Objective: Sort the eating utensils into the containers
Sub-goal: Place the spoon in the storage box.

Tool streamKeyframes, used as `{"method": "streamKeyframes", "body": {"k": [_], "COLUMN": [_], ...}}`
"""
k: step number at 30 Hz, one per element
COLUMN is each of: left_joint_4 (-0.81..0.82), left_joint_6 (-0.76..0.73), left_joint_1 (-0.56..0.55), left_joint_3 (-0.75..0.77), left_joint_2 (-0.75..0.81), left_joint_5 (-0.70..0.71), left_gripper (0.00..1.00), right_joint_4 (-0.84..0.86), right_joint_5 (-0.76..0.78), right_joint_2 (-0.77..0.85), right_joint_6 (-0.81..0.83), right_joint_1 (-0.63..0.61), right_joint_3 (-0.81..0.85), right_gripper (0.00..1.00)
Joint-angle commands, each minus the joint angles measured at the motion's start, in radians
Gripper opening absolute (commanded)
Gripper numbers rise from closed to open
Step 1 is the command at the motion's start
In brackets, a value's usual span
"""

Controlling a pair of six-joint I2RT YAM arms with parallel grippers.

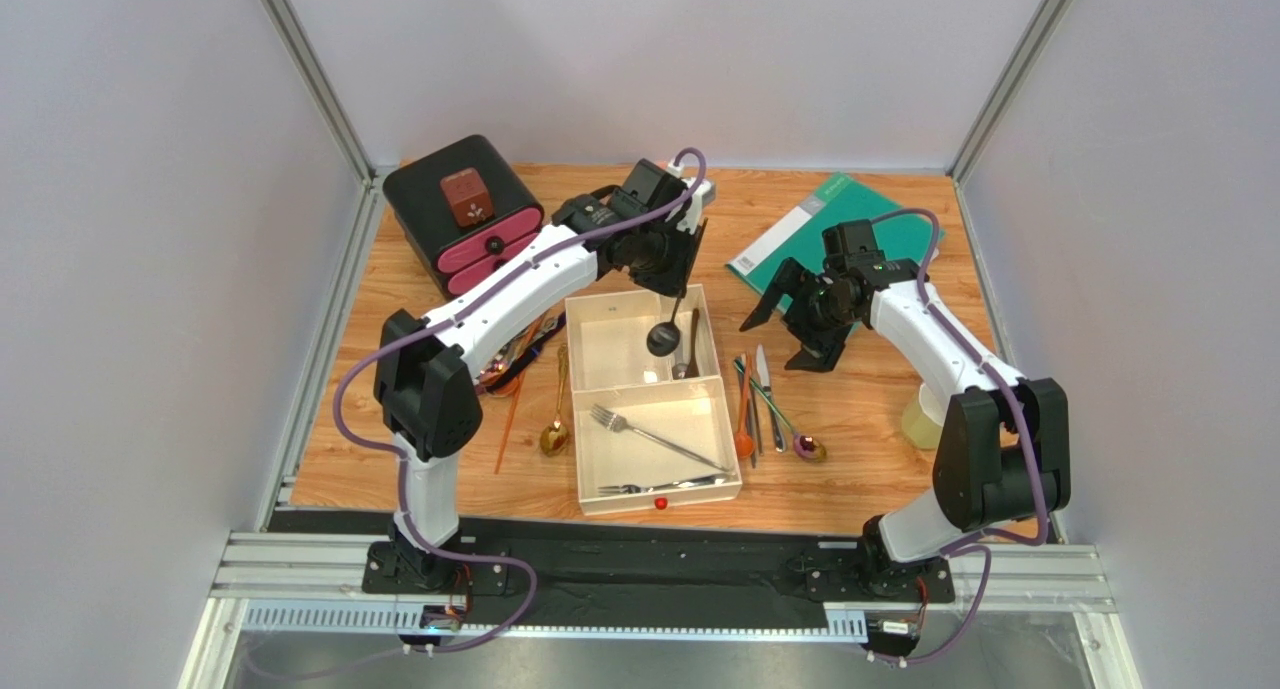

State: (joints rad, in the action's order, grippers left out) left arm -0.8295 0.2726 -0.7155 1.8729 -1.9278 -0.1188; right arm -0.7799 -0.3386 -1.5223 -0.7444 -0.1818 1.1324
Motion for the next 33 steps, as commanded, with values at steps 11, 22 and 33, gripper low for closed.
{"method": "streamKeyframes", "body": {"k": [11, 22, 33], "left_joint_4": [0.291, 0.383, 0.431], "left_joint_6": [0.045, 0.042, 0.122], "left_joint_1": [-0.048, -0.05, -0.052], "left_joint_3": [-0.116, -0.152, -0.202], "left_joint_2": [-0.077, -0.08, -0.071], "left_joint_5": [-0.007, 0.084, 0.065], "left_gripper": [0.0, 0.0, 0.0], "right_joint_4": [-0.064, -0.071, -0.074], "right_joint_5": [0.039, 0.038, 0.043], "right_joint_2": [0.062, 0.082, 0.083], "right_joint_6": [0.002, -0.003, 0.0], "right_joint_1": [0.008, 0.012, 0.012], "right_joint_3": [0.017, -0.002, -0.003], "right_gripper": [1.0, 1.0, 1.0]}}
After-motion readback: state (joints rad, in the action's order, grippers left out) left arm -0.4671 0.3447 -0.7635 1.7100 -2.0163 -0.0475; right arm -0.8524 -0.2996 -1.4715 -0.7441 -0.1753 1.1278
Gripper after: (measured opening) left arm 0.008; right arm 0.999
